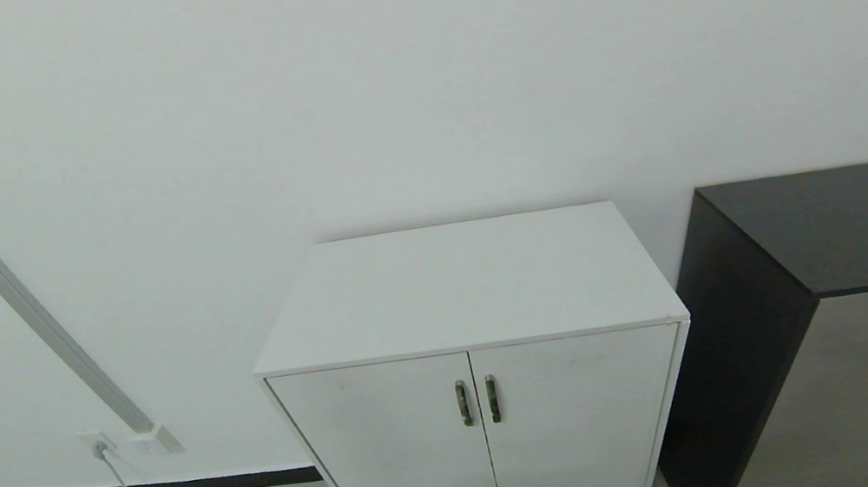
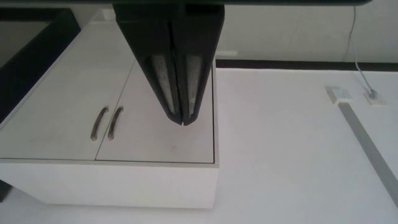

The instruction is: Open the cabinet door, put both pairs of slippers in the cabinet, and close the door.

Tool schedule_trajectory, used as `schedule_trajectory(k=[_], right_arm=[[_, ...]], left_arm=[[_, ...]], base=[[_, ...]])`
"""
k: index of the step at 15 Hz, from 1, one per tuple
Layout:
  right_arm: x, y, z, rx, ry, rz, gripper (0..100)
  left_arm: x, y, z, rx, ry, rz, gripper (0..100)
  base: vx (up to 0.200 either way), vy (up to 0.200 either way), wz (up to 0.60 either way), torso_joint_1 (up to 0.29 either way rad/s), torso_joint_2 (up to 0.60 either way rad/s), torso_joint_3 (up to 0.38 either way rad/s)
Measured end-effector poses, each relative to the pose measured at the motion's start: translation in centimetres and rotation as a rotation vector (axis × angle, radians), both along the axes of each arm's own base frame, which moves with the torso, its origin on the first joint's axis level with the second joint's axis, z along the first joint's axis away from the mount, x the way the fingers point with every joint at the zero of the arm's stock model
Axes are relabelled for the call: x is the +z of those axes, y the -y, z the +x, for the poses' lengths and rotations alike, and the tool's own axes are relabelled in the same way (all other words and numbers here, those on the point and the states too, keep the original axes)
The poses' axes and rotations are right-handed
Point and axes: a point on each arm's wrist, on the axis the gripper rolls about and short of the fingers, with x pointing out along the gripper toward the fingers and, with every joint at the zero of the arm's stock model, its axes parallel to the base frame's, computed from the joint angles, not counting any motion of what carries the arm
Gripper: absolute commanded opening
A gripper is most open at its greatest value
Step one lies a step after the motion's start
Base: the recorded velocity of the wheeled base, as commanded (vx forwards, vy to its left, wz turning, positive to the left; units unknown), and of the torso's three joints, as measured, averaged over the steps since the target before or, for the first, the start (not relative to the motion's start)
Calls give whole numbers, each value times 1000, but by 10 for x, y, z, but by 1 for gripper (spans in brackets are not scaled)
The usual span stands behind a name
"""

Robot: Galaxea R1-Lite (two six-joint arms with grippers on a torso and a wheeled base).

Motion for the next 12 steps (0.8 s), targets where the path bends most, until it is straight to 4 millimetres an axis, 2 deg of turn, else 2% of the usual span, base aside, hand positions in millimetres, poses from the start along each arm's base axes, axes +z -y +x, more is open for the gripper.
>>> schedule_trajectory(k=[3,12], right_arm=[[0,-2,0,-128,-8,2,0],[-1,-4,-5,-248,53,38,0]], left_arm=[[0,0,0,0,0,0,0],[0,0,0,1,0,1,0]], base=[[0,0,0,0,0,0],[0,0,0,0,0,0]])
